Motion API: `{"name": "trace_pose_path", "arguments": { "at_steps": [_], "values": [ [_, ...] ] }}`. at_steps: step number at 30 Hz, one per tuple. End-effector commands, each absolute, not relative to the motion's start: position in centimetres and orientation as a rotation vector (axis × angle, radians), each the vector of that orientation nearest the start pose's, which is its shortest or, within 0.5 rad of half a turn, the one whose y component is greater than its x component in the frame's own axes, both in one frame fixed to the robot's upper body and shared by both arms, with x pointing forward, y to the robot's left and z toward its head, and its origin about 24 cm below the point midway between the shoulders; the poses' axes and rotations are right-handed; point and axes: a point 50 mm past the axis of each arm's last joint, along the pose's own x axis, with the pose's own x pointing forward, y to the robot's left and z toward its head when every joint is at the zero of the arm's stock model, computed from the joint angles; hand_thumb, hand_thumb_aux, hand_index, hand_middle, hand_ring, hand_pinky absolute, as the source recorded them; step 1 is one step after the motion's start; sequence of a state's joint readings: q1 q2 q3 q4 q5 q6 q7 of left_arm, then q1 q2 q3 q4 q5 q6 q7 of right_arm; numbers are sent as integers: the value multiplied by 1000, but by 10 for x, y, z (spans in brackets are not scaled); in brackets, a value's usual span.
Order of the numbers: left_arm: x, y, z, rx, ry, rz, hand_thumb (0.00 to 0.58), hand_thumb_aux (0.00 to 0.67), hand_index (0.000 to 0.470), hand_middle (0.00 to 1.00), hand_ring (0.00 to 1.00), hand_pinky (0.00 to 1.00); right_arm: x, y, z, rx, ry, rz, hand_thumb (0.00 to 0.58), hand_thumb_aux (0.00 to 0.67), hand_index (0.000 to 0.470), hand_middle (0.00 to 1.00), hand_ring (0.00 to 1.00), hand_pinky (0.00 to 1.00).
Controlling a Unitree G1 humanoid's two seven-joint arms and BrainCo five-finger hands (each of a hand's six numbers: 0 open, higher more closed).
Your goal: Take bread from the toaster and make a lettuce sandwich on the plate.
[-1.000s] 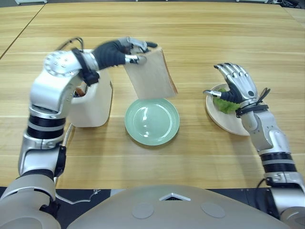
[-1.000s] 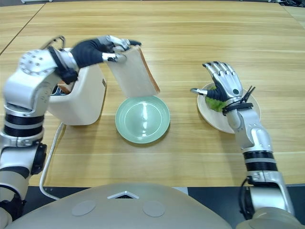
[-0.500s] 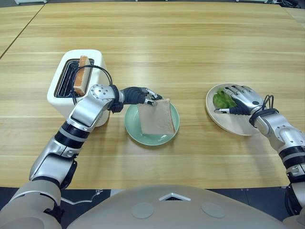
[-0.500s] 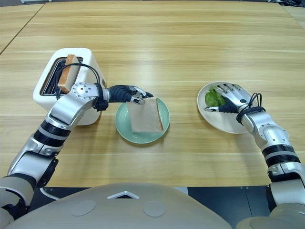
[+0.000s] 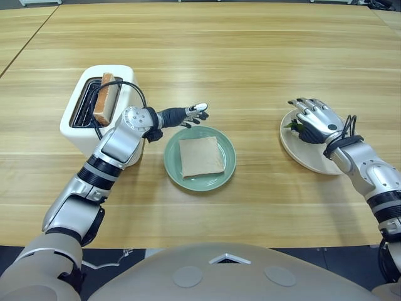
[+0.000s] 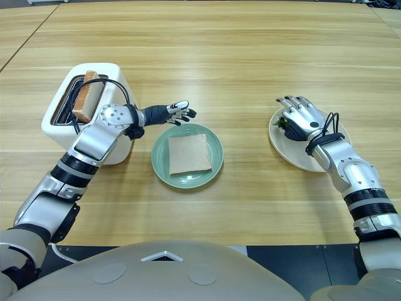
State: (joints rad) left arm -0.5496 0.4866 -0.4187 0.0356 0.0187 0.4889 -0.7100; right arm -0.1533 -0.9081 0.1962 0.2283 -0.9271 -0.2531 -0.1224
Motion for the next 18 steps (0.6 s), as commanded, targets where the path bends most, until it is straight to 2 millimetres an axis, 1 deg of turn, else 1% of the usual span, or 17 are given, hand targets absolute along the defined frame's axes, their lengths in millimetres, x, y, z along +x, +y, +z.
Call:
{"name": "trace_pose_path", "arguments": {
  "at_steps": [1,4,8,12,15,18],
  "values": [
    [324,125,139,700,175,-842,0,0,0,0,0,0,263,-248,109,-1753,-295,312,580,670,470,0,0,0],
    [329,134,164,704,95,-781,0,0,0,0,0,0,254,-212,109,-1657,-396,416,580,670,470,0,0,0],
    [333,144,189,711,15,-710,0,0,0,0,0,0,243,-170,98,-1523,-490,554,580,670,470,0,0,0],
    [334,152,210,711,-56,-656,0,0,0,0,0,0,234,-130,86,-1385,-567,659,580,670,470,0,0,0],
    [332,157,218,711,-85,-630,0,0,0,0,0,0,229,-109,74,-1334,-582,729,580,670,470,0,0,0],
    [330,161,223,708,-101,-613,0,0,0,0,0,0,224,-98,67,-1292,-593,764,580,670,470,0,0,0]
  ]
}}
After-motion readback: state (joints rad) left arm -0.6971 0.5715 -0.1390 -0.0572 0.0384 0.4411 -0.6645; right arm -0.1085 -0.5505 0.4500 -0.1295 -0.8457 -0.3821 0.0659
